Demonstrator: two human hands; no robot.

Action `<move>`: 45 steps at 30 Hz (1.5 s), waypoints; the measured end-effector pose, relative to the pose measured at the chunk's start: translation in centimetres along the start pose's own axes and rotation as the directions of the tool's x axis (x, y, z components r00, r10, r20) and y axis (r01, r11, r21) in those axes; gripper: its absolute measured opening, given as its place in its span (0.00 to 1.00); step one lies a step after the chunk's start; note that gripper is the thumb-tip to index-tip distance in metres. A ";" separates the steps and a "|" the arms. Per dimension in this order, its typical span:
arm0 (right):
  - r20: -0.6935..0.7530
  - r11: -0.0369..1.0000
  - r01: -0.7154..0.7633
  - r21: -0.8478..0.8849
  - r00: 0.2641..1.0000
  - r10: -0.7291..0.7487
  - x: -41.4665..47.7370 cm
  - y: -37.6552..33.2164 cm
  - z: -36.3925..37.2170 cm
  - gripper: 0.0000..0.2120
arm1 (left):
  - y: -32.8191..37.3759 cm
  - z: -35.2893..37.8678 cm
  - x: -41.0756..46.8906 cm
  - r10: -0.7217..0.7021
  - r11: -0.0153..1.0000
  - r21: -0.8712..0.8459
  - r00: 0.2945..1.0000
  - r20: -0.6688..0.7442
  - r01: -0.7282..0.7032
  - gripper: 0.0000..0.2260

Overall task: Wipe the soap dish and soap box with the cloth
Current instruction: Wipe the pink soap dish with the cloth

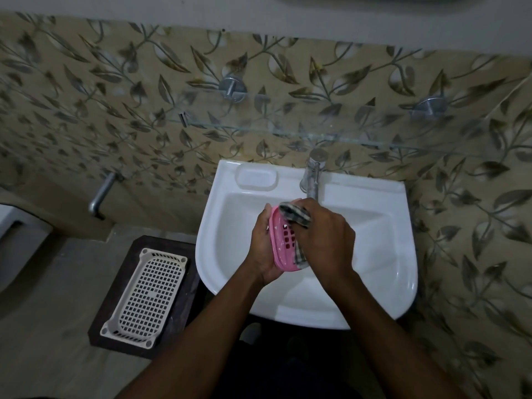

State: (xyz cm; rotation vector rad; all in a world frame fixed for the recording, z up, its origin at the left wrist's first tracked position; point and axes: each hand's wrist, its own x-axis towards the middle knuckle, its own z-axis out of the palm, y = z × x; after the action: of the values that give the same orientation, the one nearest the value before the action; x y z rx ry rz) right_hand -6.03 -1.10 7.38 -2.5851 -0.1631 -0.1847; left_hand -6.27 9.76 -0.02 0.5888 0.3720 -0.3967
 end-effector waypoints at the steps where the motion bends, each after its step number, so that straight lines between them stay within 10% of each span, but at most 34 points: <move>1: 0.003 1.000 0.007 0.007 1.000 -0.008 -0.2 -0.4 0.2 0.10 | 0.0 0.0 0.0 -0.002 1.000 -0.015 1.000 0.014 0.002 0.28; 23: 0.042 1.000 -0.012 0.026 0.999 0.011 -0.2 -0.2 0.7 0.05 | -0.1 -0.6 -0.1 -0.194 0.980 -0.055 0.981 -0.008 0.193 0.30; 30: 0.294 0.987 0.161 -0.010 0.944 -0.151 -1.2 0.4 -0.4 0.06 | 0.3 -1.5 -0.1 -0.214 0.976 0.015 0.976 -0.041 0.215 0.34; 38: 0.090 1.000 0.028 0.004 0.996 -0.028 0.9 -0.3 0.3 0.05 | -0.2 -0.4 0.4 -0.202 0.978 -0.056 0.978 -0.040 0.200 0.26; 45: 0.314 0.986 0.163 0.024 0.935 -0.163 -0.7 -0.6 -0.9 0.06 | 0.5 -0.8 -0.3 -0.180 0.984 0.008 0.983 -0.033 0.180 0.30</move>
State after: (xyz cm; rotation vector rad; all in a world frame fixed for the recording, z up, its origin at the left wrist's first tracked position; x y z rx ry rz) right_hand -6.86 -1.12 8.38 -2.5877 -0.4953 0.1722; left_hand -6.46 10.67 -0.30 0.5745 0.4560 -0.5638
